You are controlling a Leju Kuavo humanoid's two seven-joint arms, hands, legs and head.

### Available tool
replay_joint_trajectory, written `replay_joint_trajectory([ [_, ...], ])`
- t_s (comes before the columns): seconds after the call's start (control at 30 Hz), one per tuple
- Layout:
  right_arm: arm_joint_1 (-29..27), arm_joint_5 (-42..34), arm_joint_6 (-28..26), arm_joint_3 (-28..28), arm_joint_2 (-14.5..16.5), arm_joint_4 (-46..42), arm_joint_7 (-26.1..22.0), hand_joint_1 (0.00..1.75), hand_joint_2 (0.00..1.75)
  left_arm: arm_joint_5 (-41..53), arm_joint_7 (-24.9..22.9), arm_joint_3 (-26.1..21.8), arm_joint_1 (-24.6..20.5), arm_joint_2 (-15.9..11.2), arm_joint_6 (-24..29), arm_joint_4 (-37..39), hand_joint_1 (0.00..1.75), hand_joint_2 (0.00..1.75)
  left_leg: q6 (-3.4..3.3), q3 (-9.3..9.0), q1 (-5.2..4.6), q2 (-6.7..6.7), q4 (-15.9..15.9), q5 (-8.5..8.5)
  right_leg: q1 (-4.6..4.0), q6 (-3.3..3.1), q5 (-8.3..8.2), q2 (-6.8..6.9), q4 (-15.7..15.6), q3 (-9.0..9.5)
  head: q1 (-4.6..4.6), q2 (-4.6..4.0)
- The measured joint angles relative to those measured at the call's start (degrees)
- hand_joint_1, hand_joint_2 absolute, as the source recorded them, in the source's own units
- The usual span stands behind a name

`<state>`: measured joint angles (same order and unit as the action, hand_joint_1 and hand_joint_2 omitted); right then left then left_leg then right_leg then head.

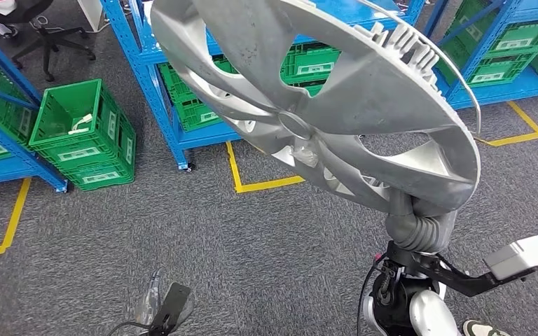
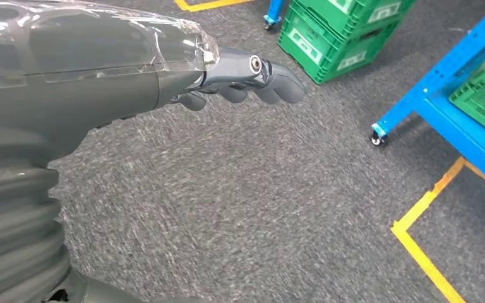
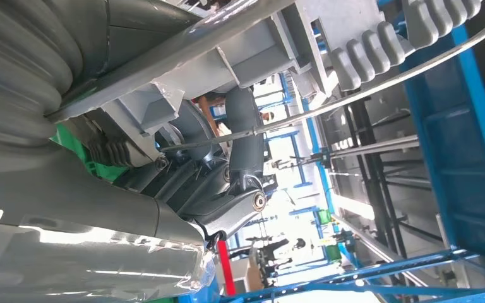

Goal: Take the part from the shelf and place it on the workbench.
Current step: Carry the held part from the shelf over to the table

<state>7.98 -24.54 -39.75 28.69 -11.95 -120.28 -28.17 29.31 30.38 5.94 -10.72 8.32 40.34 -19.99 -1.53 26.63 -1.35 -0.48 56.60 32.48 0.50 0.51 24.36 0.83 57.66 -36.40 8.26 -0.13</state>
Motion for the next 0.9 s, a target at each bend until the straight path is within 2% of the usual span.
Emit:
replay_joint_trajectory([
  [0.07, 0.0, 1.4, 0.3, 0.0, -0.1, 0.0, 1.0, 1.75, 1.75, -0.1, -0.5, -0.1, 0.0, 0.0, 0.0, 0.0, 0.0, 1.75, -0.41, 0.14, 0.1, 0.01, -1.2, -0.43, 0.09, 0.65, -0.47, 0.04, -0.1, -0.53, 0.11, 0.0],
  [0.1, 0.1, 2.9, 0.6, 0.1, -0.2, 0.1, 1.8, 1.75, 1.75, -0.2, -0.9, -0.1, 0.0, 0.0, 0.0, 0.0, 0.0, 1.75, -0.67, 0.34, 0.27, -0.02, -1.7, -0.88, 0.07, 0.92, 0.4, -0.05, 0.6, -1.0, -0.01, 0.0],
  [0.13, 0.1, 4.7, 1.1, 0.2, -0.3, 0.2, 2.7, 1.75, 1.75, -0.4, -1.3, -0.1, 0.0, 0.1, 0.0, 0.1, 0.0, 1.75, -0.91, 0.62, 0.47, -0.07, -2.2, -1.42, 0.04, 1.16, 2.2, -0.19, 2.3, -1.7, -0.36, 0.0],
  [0.17, 0.1, 6.2, 1.5, 0.4, -0.4, 0.3, 3.4, 1.75, 1.75, -0.7, -1.6, -0.1, 0.1, 0.1, 0.0, 0.2, 0.0, 1.75, -1.05, 1.04, 0.59, -0.16, -2.3, -1.99, 0.05, 1.36, 4.78, -0.34, 5.1, -2.62, -0.91, 0.0],
  [0.2, 0.0, 7.1, 1.9, 0.7, -0.4, 0.6, 3.7, 1.75, 1.75, -1.1, -1.8, -0.1, 0.1, 0.2, -0.1, 0.2, 0.0, 1.75, -1.21, 1.6, 0.58, -0.29, -2.3, -2.46, 0.08, 1.57, 7.35, -0.44, 8.7, -3.49, -1.48, 0.0],
  [0.23, -0.1, 7.5, 2.1, 1.0, -0.5, 0.8, 3.7, 1.75, 1.75, -1.4, -2.0, -0.1, 0.2, 0.1, -0.1, 0.3, 0.0, 1.75, -1.24, 2.12, 0.57, -0.42, -2.2, -2.89, 0.1, 1.73, 9.18, -0.48, 12.3, -4.19, -1.96, 0.0],
  [0.27, -0.1, 7.8, 2.3, 1.3, -0.5, 1.0, 3.8, 1.75, 1.75, -1.7, -2.1, -0.2, 0.3, 0.1, -0.2, 0.5, 0.0, 1.75, -1.19, 2.65, 0.55, -0.59, -2.1, -3.29, 0.1, 1.84, 9.83, -0.51, 14.8, -4.37, -2.34, 0.0],
  [0.3, -0.2, 8.0, 2.4, 1.5, -0.6, 1.3, 3.8, 1.75, 1.75, -1.9, -2.2, -0.2, 0.3, 0.0, -0.2, 0.6, 0.0, 1.75, -1.09, 3.19, 0.55, -0.84, -2.0, -3.64, 0.1, 1.88, 9.39, -0.58, 15.4, -3.76, -2.63, 0.0],
  [0.33, -0.1, 8.1, 2.5, 1.7, -0.6, 1.5, 3.8, 1.75, 1.75, -2.1, -2.3, -0.2, 0.4, 0.0, -0.3, 0.7, 0.0, 1.75, -0.94, 3.72, 0.55, -1.17, -1.7, -3.93, 0.12, 1.82, 8.11, -0.82, 13.6, -2.02, -2.93, 0.0],
  [0.37, -0.1, 8.3, 2.6, 1.9, -0.6, 1.6, 3.8, 1.75, 1.75, -2.2, -2.3, -0.2, 0.4, -0.1, -0.3, 0.8, 0.0, 1.75, -0.76, 4.2, 0.56, -1.56, -1.5, -4.15, 0.17, 1.68, 6.61, -1.51, 10.0, 0.6, -3.18, 0.0],
  [0.43, -0.1, 8.5, 2.9, 2.2, -0.7, 1.9, 3.8, 1.75, 1.75, -2.3, -2.6, -0.2, 0.4, -0.1, -0.4, 1.1, 0.0, 1.75, -0.38, 5.22, 0.5, -2.37, -0.7, -4.44, 0.41, 1.16, 5.21, -3.98, 1.9, 5.77, -3.46, 0.0],
  [0.47, -0.1, 8.7, 3.1, 2.4, -0.8, 1.9, 3.8, 1.75, 1.75, -2.3, -2.8, -0.2, 0.3, -0.1, -0.3, 1.2, 0.0, 1.75, -0.11, 5.68, 0.46, -2.83, -0.4, -4.64, 0.49, 0.96, 5.2, -4.81, -0.4, 7.07, -3.55, 0.0],
  [0.5, -0.1, 8.9, 3.3, 2.6, -0.9, 1.9, 3.9, 1.75, 1.75, -2.4, -3.0, -0.2, 0.3, -0.2, -0.3, 1.3, 0.0, 1.75, 0.21, 6.13, 0.44, -3.35, -0.3, -4.92, 0.53, 0.79, 5.45, -5.01, -1.3, 7.5, -3.58, 0.0],
  [0.53, -0.1, 9.1, 3.5, 2.7, -0.9, 1.9, 3.9, 1.75, 1.75, -2.5, -3.3, -0.2, 0.4, -0.2, -0.3, 1.4, 0.0, 1.75, 0.56, 6.45, 0.37, -3.99, -0.1, -5.23, 0.55, 0.66, 5.38, -4.44, -1.5, 7.41, -3.57, 0.0],
  [0.57, 0.0, 9.3, 3.8, 2.8, -1.0, 1.9, 4.0, 1.75, 1.75, -2.6, -3.5, -0.2, 0.5, -0.3, -0.2, 1.5, 0.0, 1.75, 0.85, 6.8, 0.32, -4.0, 0.1, -5.27, 0.61, 0.4, 5.24, -3.55, -1.6, 7.3, -3.69, 0.0],
  [0.6, 0.0, 9.4, 4.1, 3.0, -1.0, 1.9, 4.0, 1.75, 1.75, -2.8, -3.7, -0.2, 0.6, -0.4, -0.2, 1.6, 0.0, 1.75, 1.15, 7.34, 0.22, -3.08, 0.9, -4.75, 0.68, 0.09, 5.06, -2.76, -1.7, 7.2, -3.61, 0.0],
  [0.63, 0.0, 9.3, 4.5, 3.2, -1.1, 1.9, 4.1, 1.75, 1.75, -3.0, -3.8, -0.2, 0.6, -0.6, -0.2, 1.7, 0.0, 1.75, 1.5, 8.27, 0.23, -1.79, 2.5, -3.48, 0.75, -0.24, 4.85, -1.89, -1.9, 7.06, -3.4, 0.0],
  [0.7, 0.0, 8.8, 5.5, 3.5, -1.2, 1.9, 4.1, 1.75, 1.75, -3.7, -3.8, -0.2, 0.7, -0.7, -0.3, 1.9, 0.0, 1.75, 2.31, 11.43, 0.68, 0.67, 9.1, 0.61, 0.65, -0.67, 4.58, -0.17, -1.8, 6.6, -2.95, 0.0],
  [0.73, 0.0, 8.4, 6.0, 3.7, -1.3, 1.9, 4.2, 1.75, 1.75, -4.0, -3.8, -0.2, 0.7, -0.8, -0.5, 1.9, 0.0, 1.75, 2.67, 13.12, 1.05, 0.85, 12.9, 2.34, 0.58, -0.77, 4.51, 0.73, -1.7, 6.31, -2.79, 0.0],
  [0.77, -0.1, 8.2, 6.4, 3.9, -1.3, 2.0, 4.2, 1.75, 1.75, -4.2, -3.8, -0.2, 0.8, -0.8, -0.6, 2.0, 0.0, 1.75, 2.94, 14.22, 1.34, 0.81, 15.6, 3.13, 0.55, -0.8, 4.47, 1.6, -1.5, 6.04, -2.75, 0.0],
  [0.8, -0.1, 7.9, 6.7, 4.0, -1.4, 2.1, 4.2, 1.75, 1.75, -4.4, -3.8, -0.2, 0.9, -0.8, -0.7, 2.1, 0.0, 1.75, 3.12, 14.31, 1.55, 0.78, 16.3, 2.73, 0.55, -0.79, 4.48, 2.41, -1.4, 5.82, -2.7, 0.0],
  [0.83, -0.1, 7.8, 7.1, 4.2, -1.4, 2.1, 4.2, 1.75, 1.75, -4.5, -3.8, -0.2, 1.0, -0.8, -0.7, 2.2, 0.0, 1.75, 3.23, 13.21, 1.69, 0.98, 14.8, 1.31, 0.55, -0.74, 4.5, 3.17, -1.2, 5.69, -2.63, 0.0],
  [0.87, 0.0, 7.5, 7.4, 4.3, -1.5, 2.2, 4.2, 1.75, 1.75, -4.6, -3.8, -0.2, 1.1, -0.9, -0.7, 2.3, 0.0, 1.75, 3.23, 11.11, 1.76, 1.65, 11.4, -0.69, 0.55, -0.68, 4.55, 3.84, -1.0, 5.65, -2.55, 0.0],
  [0.9, 0.0, 7.4, 7.7, 4.4, -1.5, 2.3, 4.2, 1.75, 1.75, -4.8, -3.8, -0.2, 1.1, -1.0, -0.7, 2.4, 0.0, 1.75, 3.13, 8.73, 1.61, 3.28, 7.4, -2.18, 0.5, -0.57, 4.58, 4.44, -1.0, 5.65, -2.43, 0.0],
])
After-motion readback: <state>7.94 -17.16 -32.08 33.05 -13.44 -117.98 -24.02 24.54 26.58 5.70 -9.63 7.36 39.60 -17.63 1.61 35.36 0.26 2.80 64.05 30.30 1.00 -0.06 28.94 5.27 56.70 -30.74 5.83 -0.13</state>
